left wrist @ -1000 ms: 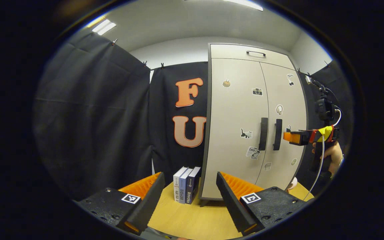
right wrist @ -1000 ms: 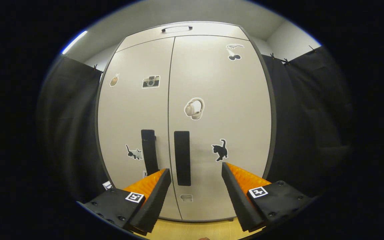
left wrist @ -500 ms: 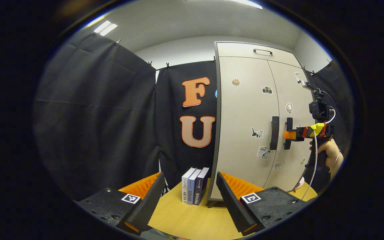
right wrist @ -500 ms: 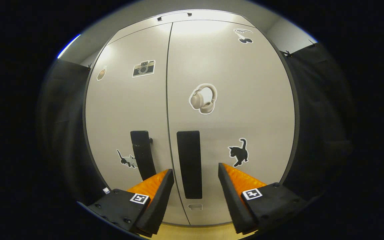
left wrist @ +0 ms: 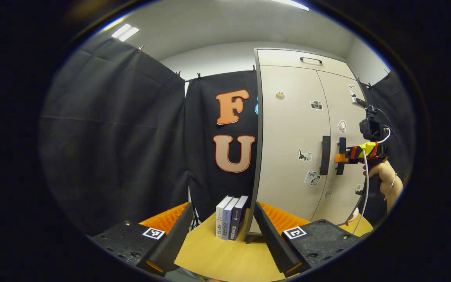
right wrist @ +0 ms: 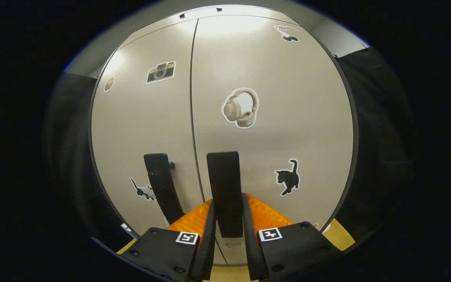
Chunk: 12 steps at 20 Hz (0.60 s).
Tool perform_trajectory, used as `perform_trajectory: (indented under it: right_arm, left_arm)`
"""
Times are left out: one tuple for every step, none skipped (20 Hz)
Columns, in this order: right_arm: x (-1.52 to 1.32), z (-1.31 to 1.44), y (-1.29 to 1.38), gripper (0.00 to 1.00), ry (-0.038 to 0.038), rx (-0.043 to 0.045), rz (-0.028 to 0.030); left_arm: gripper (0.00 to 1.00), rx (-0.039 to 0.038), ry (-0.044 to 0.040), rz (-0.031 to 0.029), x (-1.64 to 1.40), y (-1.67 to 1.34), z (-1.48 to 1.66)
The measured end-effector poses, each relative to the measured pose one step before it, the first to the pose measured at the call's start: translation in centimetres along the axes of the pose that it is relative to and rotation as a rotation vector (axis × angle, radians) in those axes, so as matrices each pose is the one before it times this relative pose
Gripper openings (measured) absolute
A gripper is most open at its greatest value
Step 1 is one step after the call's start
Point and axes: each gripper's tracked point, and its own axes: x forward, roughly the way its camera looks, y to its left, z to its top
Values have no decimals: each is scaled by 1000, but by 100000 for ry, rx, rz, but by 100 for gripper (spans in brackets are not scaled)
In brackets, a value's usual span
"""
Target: Open the right door of the double-door shoe cabinet with the right hand, and open the left door with the left hand.
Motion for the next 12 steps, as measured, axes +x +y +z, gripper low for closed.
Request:
perform_trajectory:
  right_arm:
    - [559, 135, -1, 46, -802, -304, -1019]
    - [-269, -65, -58, 38, 316, -250, -697]
    - [17, -121, 69, 39, 153, 80, -712]
    - [35, 10, -34, 35, 140, 278, -402]
    - [-237, -197, -14, 35, 485, 834, -735]
    - [89, 79, -11, 29, 221, 457, -347]
    - [-112, -102, -36, 29, 118, 249, -225]
    - [-424, -34, 31, 21, 167, 81, 337]
    - [3, -39, -43, 21, -193, -631, -73]
    - [-282, 31, -61, 21, -159, -1101, 365]
    - [-265, -26, -76, 21, -9, -753, 467]
    - [-338, 30, -85, 21, -200, -563, 505]
  left_arm:
    - [95, -20, -123, 161, -100, 93, 18]
    - [97, -89, -164, 264, -112, 189, 59]
    - [97, -93, -130, 278, -262, 178, 91]
    - [97, -229, -121, 280, -315, 243, -34]
    - [97, -276, -44, 367, -222, 188, 63]
    - [95, -426, -147, 349, -340, 308, 82]
    - [92, -257, -68, 534, -281, 263, 35]
    - [95, 39, -30, 430, -280, 220, -32]
    - [92, 236, -68, 344, -315, 193, 106]
    - [95, 380, 35, 225, -180, 77, -138]
    - [95, 296, -81, 120, -302, 153, -1]
    - [95, 149, -40, 109, -388, 129, -18]
